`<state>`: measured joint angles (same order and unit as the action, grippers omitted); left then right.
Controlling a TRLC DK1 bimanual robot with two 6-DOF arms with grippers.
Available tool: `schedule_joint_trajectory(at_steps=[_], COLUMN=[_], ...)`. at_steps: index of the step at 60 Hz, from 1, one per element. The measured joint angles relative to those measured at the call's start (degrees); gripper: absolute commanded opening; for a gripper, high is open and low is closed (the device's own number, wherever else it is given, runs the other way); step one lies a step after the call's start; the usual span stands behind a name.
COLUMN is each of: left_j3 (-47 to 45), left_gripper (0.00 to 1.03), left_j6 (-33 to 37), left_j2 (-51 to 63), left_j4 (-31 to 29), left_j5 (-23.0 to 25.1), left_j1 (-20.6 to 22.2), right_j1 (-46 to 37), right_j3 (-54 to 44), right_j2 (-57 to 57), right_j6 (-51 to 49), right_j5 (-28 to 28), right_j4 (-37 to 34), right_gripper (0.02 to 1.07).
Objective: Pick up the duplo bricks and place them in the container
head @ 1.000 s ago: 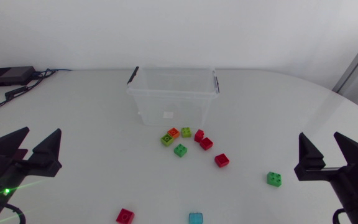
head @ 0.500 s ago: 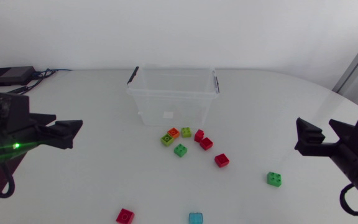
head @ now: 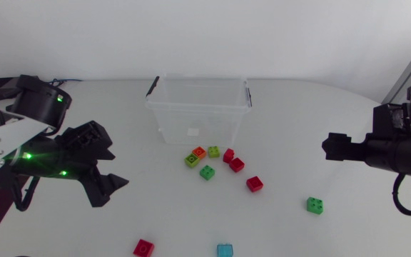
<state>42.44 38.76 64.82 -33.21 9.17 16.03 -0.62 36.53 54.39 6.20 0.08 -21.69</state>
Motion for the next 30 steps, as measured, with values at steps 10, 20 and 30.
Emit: schedule_joint_trajectory(at_steps=[10,20,30], left_j3=[-1.97,-6.56,-8.81], left_gripper=[0.90,0.89,0.89], left_j6=[7.69,14.01,16.44], left_j2=[0.20,1.79,1.99], left_j4=[-3.72,-5.53,-7.26], left_j5=[1.07,1.11,1.11], left_j1=[5.14,11.52,17.44], right_j1=[-2.71,-2.93,-2.93], right_j3=[3.19,5.38,7.98], right_j2=[4.66,9.35,13.62], right_j6=[7.28,10.38,11.13], right_j5=[-5.38,-6.10,-5.86], right_j4=[-4.85,-9.40,-15.41], right_gripper=[1.02,1.02,1.02])
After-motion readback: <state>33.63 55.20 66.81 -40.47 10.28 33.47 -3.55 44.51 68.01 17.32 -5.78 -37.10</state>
